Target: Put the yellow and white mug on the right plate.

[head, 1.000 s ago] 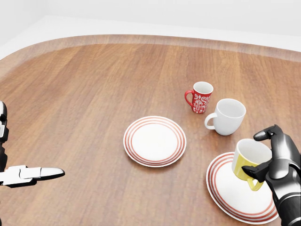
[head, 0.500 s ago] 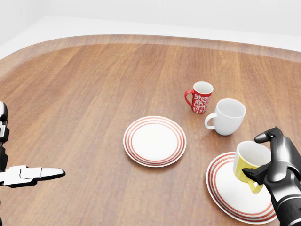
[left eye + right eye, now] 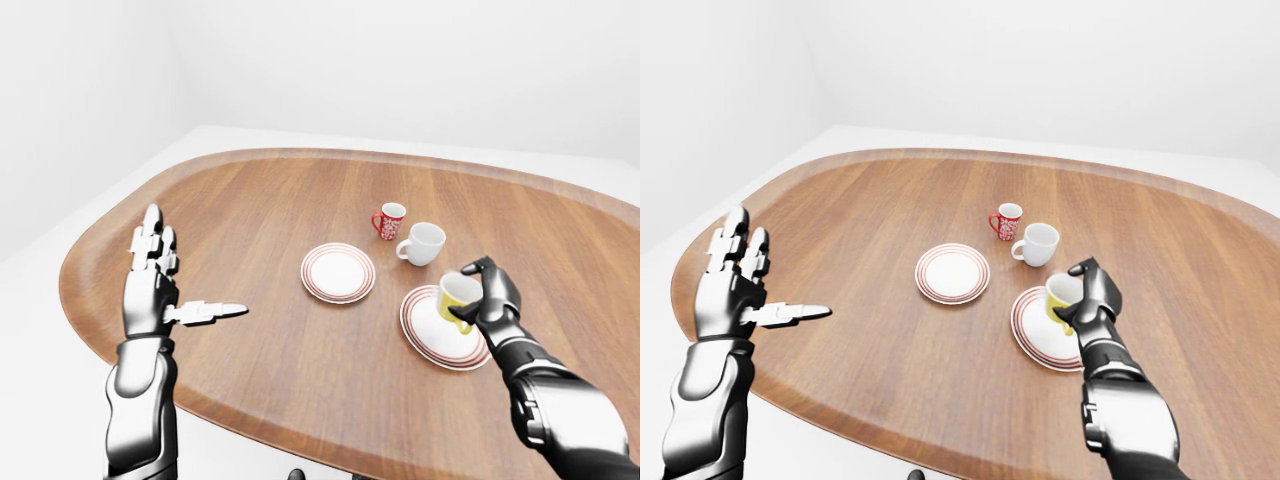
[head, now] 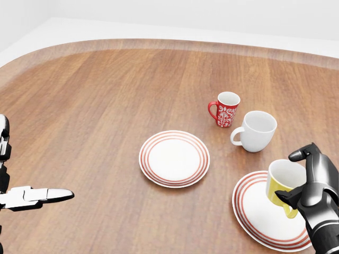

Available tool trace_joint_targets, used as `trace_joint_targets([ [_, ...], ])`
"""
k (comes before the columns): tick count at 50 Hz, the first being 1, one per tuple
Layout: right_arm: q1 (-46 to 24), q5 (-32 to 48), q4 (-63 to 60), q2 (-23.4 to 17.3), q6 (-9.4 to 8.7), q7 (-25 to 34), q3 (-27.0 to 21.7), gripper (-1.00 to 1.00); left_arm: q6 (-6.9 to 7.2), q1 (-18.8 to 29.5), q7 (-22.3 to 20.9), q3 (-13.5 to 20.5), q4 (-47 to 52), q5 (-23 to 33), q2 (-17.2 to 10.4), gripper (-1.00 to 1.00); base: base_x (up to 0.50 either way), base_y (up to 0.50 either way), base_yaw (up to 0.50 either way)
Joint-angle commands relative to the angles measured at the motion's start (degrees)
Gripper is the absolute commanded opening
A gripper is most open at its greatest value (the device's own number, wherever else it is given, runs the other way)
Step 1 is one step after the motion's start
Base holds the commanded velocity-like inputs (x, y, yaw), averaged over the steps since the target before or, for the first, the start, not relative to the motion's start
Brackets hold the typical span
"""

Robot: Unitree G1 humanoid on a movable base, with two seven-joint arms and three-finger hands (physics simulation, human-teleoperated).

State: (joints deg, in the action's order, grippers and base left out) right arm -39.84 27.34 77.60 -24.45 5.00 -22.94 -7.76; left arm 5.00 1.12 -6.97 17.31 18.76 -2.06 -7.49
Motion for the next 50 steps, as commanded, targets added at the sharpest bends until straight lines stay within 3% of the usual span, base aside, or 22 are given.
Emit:
trace_joint_targets([
  [1, -0.1, 2.5, 0.0, -0.1, 0.0, -2.0, 0.0, -1.0, 0.0, 0.1, 0.0, 0.1, 0.1, 0.0, 0.0, 1.0, 0.0, 0.0, 0.0],
  [8, 0.0, 2.2, 0.0, 0.0, 0.0, -1.3, -0.3, -1.0, 0.0, -0.1, 0.0, 0.0, 0.0, 0.1, 0.0, 1.0, 0.0, 0.0, 0.0],
  [9, 0.0, 2.3, 0.0, 0.0, 0.0, -1.7, -0.3, 0.18, 0.0, -0.1, 0.0, 0.0, 0.0, 0.1, 0.0, 1.0, 0.0, 0.0, 0.0],
  [10, -0.1, 2.1, 0.1, 0.0, 0.0, -1.4, -0.4, 1.0, 0.0, -0.1, 0.0, 0.0, 0.1, 0.1, 0.1, 1.0, 0.0, 0.0, 0.0],
  [50, -2.6, -1.9, -1.9, -2.5, 0.0, 1.2, -0.6, 1.0, 0.0, -0.2, -0.3, -0.4, -0.2, 0.3, 0.2, 1.0, 0.0, 0.0, 0.0],
])
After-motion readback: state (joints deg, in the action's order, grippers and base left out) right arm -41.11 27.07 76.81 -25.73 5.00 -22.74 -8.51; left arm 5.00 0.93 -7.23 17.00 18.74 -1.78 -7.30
